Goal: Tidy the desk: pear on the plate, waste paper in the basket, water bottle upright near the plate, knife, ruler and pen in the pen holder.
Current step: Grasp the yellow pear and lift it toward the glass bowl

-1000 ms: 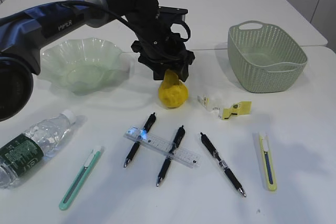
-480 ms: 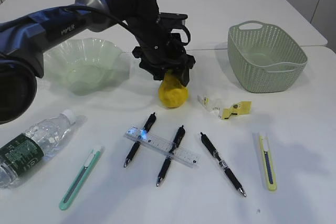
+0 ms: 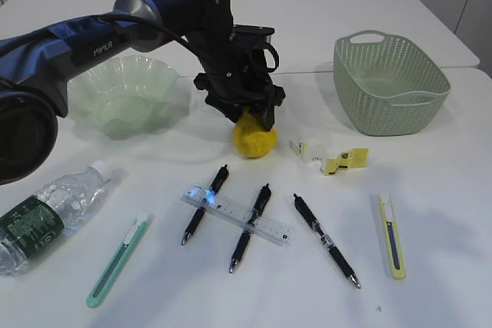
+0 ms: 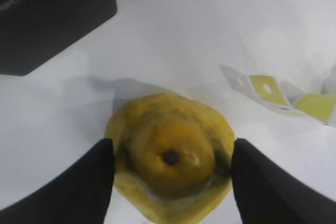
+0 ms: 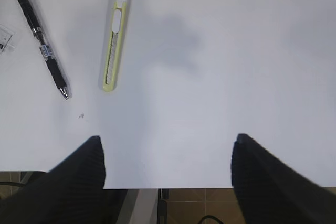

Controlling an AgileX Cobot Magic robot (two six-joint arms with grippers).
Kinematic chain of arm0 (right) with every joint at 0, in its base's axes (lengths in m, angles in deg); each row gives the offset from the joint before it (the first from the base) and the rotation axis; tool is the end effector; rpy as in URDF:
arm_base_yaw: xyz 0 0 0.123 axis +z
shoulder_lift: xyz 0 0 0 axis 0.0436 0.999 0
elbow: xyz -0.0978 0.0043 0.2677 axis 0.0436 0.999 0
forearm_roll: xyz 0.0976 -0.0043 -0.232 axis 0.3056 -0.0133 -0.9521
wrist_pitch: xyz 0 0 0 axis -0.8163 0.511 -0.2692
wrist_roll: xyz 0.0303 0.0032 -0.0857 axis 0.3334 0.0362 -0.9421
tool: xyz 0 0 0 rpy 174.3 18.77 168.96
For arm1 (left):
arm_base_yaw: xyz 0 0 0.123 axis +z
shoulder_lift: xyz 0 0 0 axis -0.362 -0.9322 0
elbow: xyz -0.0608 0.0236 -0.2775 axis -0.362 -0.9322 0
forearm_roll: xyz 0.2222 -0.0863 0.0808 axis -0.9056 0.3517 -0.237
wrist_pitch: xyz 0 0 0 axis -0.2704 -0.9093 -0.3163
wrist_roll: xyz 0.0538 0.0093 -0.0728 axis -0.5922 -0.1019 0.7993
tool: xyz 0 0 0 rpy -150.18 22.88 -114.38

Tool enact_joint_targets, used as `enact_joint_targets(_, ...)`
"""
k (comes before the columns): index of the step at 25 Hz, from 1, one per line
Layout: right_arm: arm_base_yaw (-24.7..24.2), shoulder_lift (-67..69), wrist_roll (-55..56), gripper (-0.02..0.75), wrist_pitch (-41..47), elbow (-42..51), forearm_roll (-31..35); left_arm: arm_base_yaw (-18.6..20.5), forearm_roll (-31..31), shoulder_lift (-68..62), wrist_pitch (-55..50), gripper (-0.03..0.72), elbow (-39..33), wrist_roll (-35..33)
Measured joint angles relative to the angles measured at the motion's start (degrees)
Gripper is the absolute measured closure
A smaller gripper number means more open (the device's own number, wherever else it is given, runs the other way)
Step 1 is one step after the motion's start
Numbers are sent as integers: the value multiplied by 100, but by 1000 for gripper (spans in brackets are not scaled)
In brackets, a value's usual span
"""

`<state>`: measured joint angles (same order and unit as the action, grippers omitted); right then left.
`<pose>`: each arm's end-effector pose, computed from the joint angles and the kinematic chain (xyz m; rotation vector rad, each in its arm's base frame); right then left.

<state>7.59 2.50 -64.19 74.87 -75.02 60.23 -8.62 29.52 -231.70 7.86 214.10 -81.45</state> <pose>0.1931 0.0150 0.3321 0.0048 2.8134 0.0082 0.4644 -0.2837 0.1658 0.6534 2.7131 -0.3845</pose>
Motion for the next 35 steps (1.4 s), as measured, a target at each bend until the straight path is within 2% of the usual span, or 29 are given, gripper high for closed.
enact_joint_targets(5,0,0,0,155,0,0,0,0,-7,0,11,265,3,0)
enact_joint_targets(8,0,0,0,155,0,0,0,0,-7,0,36,363,25,0)
enact_joint_targets(11,0,0,0,155,0,0,0,9,-7,11,23,421,25,0)
enact_joint_targets(29,0,0,0,155,0,0,0,9,-169,149,-625,430,25,0)
enact_joint_targets(35,0,0,0,155,0,0,0,9,-231,562,-689,430,25,121)
